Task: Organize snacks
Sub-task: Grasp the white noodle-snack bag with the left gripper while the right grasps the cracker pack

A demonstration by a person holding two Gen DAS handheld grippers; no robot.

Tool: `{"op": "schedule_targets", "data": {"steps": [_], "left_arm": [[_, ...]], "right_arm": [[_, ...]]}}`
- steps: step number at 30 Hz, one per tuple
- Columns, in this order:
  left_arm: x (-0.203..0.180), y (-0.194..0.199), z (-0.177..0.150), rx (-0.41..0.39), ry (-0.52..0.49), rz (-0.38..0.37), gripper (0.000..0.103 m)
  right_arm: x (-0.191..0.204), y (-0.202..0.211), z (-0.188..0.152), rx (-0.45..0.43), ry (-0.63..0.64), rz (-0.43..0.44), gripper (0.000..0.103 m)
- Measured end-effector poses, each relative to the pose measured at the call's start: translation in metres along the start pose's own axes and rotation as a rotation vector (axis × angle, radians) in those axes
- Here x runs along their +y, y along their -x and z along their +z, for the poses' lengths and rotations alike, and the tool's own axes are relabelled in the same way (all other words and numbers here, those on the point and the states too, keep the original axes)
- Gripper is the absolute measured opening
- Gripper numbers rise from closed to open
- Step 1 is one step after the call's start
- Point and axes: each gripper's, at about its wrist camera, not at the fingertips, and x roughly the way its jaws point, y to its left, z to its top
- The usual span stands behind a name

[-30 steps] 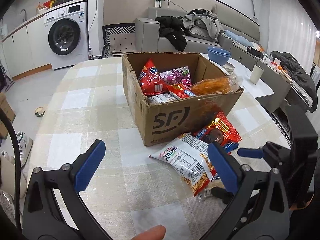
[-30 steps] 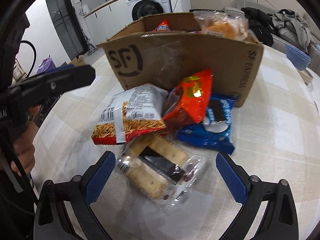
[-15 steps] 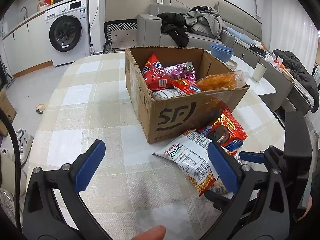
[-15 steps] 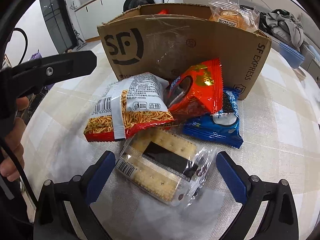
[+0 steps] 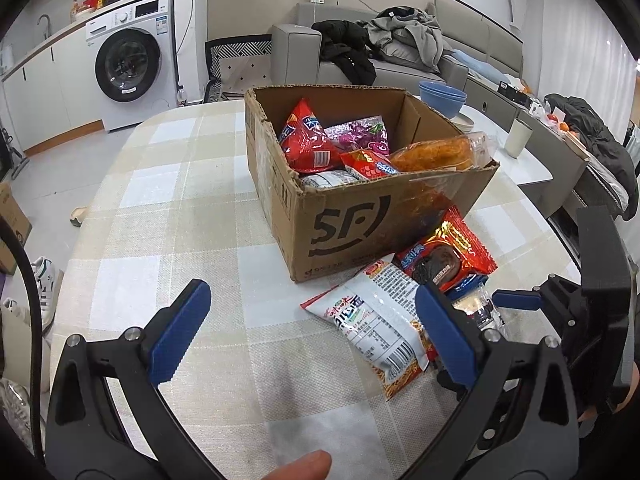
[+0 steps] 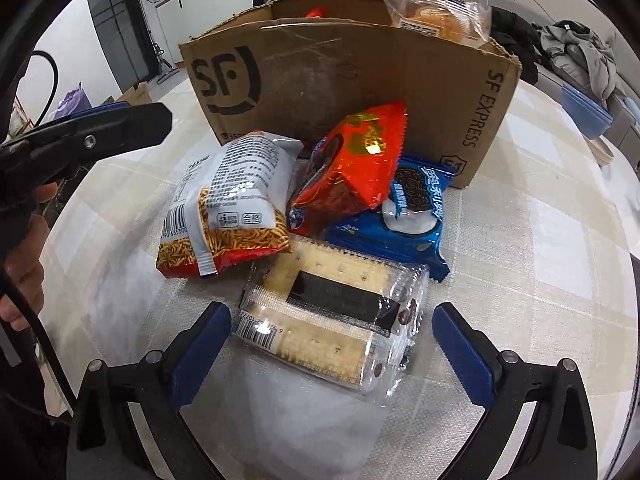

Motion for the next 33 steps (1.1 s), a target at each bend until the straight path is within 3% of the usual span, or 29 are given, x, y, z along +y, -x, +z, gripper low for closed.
{"op": "schedule_targets", "data": {"steps": [9, 14, 20, 27, 33], "left_arm": [[-0.004, -0.013, -0.006, 0.035, -0.005, -0.017, 0.102], [-0.008, -0.027, -0.009, 0.085, 0.05, -0.111, 0.102], [-0.019, -0.048, -0.01, 0.14, 0.095, -0.171, 0.102], [-0.031, -0.073, -0.006, 0.181, 0.131, -0.145, 0.102], [-0.025, -0.087, -0.008, 0.231, 0.123, -0.079, 0.102]], "right_arm": [[0.005, -0.003, 0.002, 0.005, 0.012, -0.048, 0.102], [-0.002, -0.003, -0.001, 0.023, 0.021, -0.04, 0.102], [-0.007, -0.005, 0.002, 0.037, 0.026, -0.037, 0.102], [-0.014, -0.003, 0.002, 0.039, 0.036, -0.031, 0.102], [-0.024, 0.003, -0.009, 0.033, 0.05, -0.016, 0.102]]}}
